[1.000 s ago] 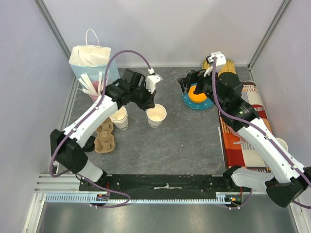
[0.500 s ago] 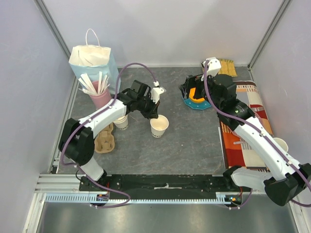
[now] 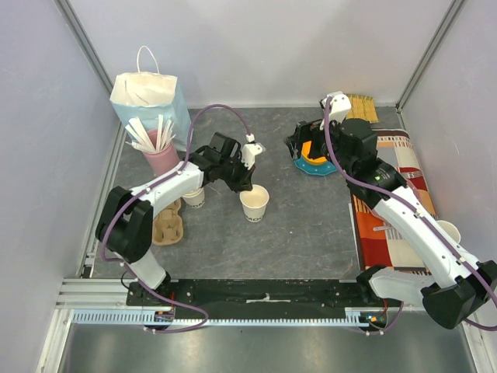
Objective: Pack the takeout coffee
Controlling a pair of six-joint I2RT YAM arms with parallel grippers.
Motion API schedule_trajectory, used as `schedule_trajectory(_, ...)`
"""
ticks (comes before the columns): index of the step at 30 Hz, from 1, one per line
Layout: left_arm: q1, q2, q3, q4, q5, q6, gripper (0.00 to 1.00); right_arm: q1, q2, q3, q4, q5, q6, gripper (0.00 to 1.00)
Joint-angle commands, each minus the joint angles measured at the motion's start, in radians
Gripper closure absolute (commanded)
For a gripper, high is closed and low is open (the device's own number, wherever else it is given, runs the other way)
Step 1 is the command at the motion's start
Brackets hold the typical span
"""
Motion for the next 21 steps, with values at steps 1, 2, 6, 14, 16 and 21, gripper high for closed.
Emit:
schedule_trajectory(1,0.011,-0.035,-0.036,0.084,-0.015,0.050,0.96,-0.002,-0.011,-0.001,0.039,-0.018,-0.008,0.02)
schedule_trajectory(2,0.013,-0.044,-0.045,0.095,-0.020,0.056,0.96,-0.002,-0.012,-0.001,0.039,-0.018,-0.008,0.02)
schedule_trajectory(6,0.014,-0.072,-0.076,0.127,-0.043,0.070,0.96,-0.001,-0.012,-0.003,0.042,-0.020,-0.008,0.02)
schedule_trajectory(14,0.014,-0.129,-0.090,0.136,-0.056,0.091,0.94,-0.002,-0.006,-0.004,0.053,-0.027,-0.005,0.02)
schedule_trajectory(16,0.014,-0.119,-0.088,0.113,-0.041,0.108,0.91,-0.002,-0.006,-0.004,0.054,-0.029,-0.005,0.02)
schedule_trajectory(21,0.016,-0.072,-0.073,0.082,-0.049,0.125,0.68,-0.002,-0.009,-0.004,0.056,-0.032,-0.003,0.02)
